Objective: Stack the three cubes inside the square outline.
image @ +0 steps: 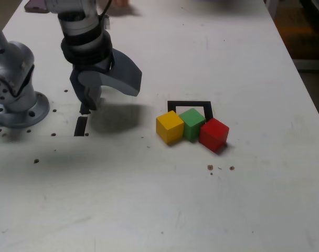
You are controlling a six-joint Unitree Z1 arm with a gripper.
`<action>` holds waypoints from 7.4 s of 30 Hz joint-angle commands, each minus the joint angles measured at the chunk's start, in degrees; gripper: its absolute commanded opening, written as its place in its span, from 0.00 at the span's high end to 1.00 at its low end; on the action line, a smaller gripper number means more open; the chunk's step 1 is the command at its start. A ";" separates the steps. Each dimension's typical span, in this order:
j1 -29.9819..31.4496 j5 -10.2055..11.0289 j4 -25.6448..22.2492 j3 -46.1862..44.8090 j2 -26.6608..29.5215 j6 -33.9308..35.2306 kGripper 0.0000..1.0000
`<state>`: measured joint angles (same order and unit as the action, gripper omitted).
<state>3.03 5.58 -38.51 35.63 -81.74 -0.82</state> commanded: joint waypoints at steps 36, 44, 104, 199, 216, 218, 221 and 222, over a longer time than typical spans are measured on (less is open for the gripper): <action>9.36 -3.94 -26.40 38.36 -11.92 4.90 0.01; 14.57 -5.46 -29.96 52.37 -20.40 14.23 0.02; 8.70 -12.45 -30.95 64.84 -41.54 40.09 0.02; 4.01 0.40 -14.27 56.94 -36.95 21.35 0.94; 2.24 -8.38 -13.93 46.94 -32.61 17.59 0.94; 2.24 -8.84 -14.78 45.94 -31.38 17.51 0.94; 2.24 -9.35 -16.11 44.46 -29.58 17.47 0.94; 2.24 -9.62 -16.61 43.92 -29.02 17.43 0.94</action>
<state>5.25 -3.72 -54.69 79.88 -111.73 16.68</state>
